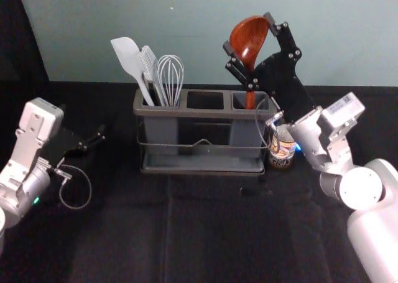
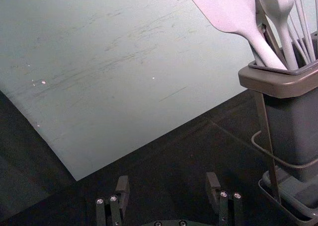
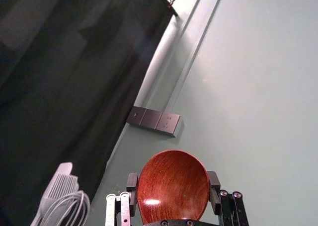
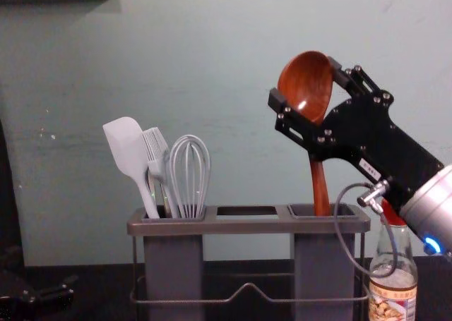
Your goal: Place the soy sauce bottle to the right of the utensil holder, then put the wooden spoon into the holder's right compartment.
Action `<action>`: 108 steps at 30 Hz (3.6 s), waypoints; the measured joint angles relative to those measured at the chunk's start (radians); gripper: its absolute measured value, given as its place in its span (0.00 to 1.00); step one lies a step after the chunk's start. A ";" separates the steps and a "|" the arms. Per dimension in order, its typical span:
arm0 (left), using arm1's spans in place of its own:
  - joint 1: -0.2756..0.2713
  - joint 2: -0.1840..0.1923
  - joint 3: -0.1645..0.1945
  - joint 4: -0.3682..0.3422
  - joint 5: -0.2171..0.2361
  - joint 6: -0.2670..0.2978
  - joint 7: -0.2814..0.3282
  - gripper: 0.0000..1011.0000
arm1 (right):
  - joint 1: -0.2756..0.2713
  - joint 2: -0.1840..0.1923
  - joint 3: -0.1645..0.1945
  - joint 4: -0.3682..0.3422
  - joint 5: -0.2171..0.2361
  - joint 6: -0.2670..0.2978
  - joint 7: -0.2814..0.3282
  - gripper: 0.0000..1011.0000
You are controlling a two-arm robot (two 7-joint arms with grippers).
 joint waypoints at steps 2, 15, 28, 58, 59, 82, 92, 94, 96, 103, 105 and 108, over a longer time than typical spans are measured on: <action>0.000 0.000 0.000 0.000 0.000 0.000 0.000 0.99 | -0.007 0.000 0.001 0.002 0.000 -0.004 0.001 0.83; 0.000 0.000 0.000 0.000 0.000 0.000 0.000 0.99 | -0.051 0.000 0.007 0.023 0.003 -0.018 0.008 0.83; 0.000 0.000 0.000 0.000 0.000 0.000 0.000 0.99 | -0.074 -0.002 0.013 0.037 0.001 -0.028 0.014 0.83; 0.000 0.000 0.000 0.000 0.000 0.000 0.000 0.99 | -0.381 0.054 0.081 -0.499 -0.029 0.235 -0.073 0.99; 0.000 0.000 0.000 0.000 0.000 0.000 0.000 0.99 | -0.405 0.060 0.084 -0.526 -0.031 0.255 -0.077 0.99; 0.000 0.000 0.000 0.000 0.000 0.000 0.000 0.99 | -0.775 0.159 0.249 -0.768 -0.009 0.507 -0.188 0.99; 0.000 0.000 0.000 0.000 0.000 0.000 0.000 0.99 | -0.671 0.180 0.288 -0.647 -0.081 0.579 -0.229 0.99; 0.000 0.000 0.000 0.000 0.000 0.000 0.000 0.99 | -0.638 0.185 0.286 -0.614 -0.084 0.591 -0.229 0.99; 0.000 0.000 0.000 0.000 0.000 0.000 0.000 0.99 | -0.615 0.191 0.282 -0.592 -0.086 0.602 -0.227 0.99; 0.000 0.000 0.000 0.000 0.000 0.000 0.000 0.99 | -0.512 0.212 0.258 -0.486 -0.072 0.641 -0.190 0.99; 0.000 0.000 0.000 0.000 0.000 0.000 0.000 0.99 | -0.476 0.223 0.246 -0.458 -0.064 0.664 -0.171 0.99; 0.000 0.000 0.000 0.000 0.000 0.000 0.000 0.99 | -0.435 0.239 0.231 -0.432 -0.057 0.697 -0.146 0.99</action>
